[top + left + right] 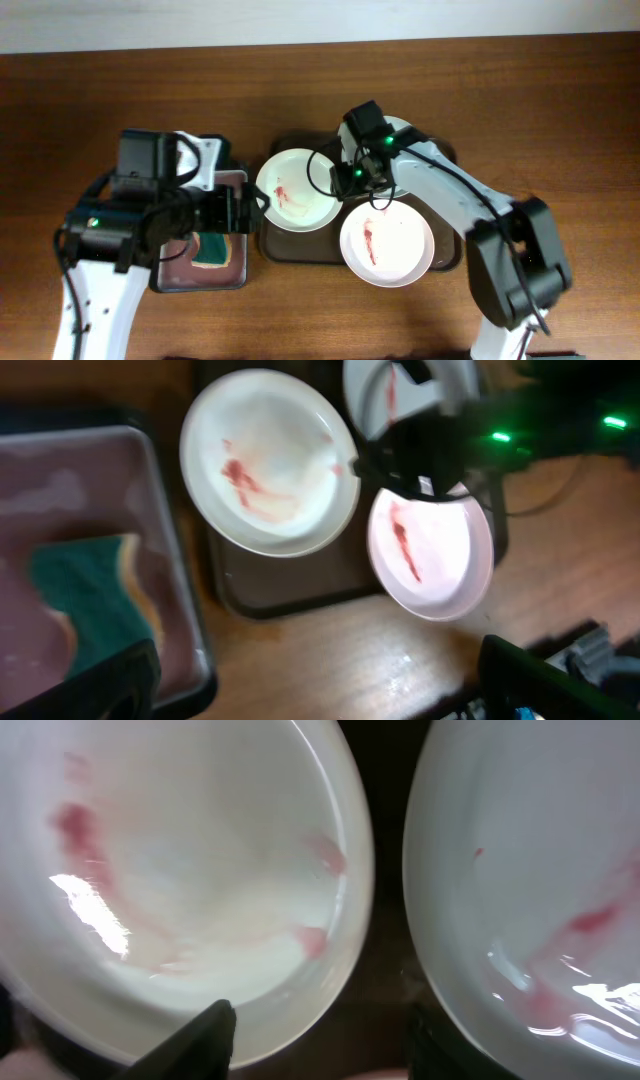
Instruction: Clean dirty plates on tray and stack at the side
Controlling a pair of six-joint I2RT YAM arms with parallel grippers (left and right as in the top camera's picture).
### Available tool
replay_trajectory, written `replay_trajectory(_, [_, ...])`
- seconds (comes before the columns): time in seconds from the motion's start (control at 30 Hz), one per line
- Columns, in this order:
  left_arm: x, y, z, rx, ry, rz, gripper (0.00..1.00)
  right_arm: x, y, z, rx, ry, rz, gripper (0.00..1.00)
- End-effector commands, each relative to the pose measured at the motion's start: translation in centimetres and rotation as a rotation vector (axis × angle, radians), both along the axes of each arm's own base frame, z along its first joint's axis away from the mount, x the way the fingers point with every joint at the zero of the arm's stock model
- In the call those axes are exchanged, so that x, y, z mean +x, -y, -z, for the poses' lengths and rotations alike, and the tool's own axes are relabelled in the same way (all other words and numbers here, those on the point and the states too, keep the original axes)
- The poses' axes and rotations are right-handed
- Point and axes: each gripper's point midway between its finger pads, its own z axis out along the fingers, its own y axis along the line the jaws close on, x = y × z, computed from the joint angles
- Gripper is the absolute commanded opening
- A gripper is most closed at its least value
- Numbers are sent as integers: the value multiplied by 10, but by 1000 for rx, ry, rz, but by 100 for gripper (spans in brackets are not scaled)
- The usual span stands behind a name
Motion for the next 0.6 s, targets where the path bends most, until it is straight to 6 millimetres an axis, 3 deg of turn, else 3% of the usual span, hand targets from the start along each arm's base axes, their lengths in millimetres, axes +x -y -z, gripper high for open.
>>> replay_trajectory(0.0, [5, 7, 16, 71, -32, 21, 92, 3, -5, 14, -7, -20, 20, 48])
replay_trajectory(0.13, [17, 7, 40, 227, -50, 32, 87, 9, -6, 30, -11, -27, 50, 22])
replay_trajectory(0.23, [26, 14, 56, 231, -101, -5, 84, 12, -7, 32, -6, -20, 54, 4])
replay_trajectory(0.43, [42, 16, 81, 234, -171, -84, 61, 4, 14, 36, -109, -59, 140, 4])
replay_trajectory(0.57, [33, -25, 79, 323, -216, -247, 62, 3, 27, 34, -166, -68, 233, 4])
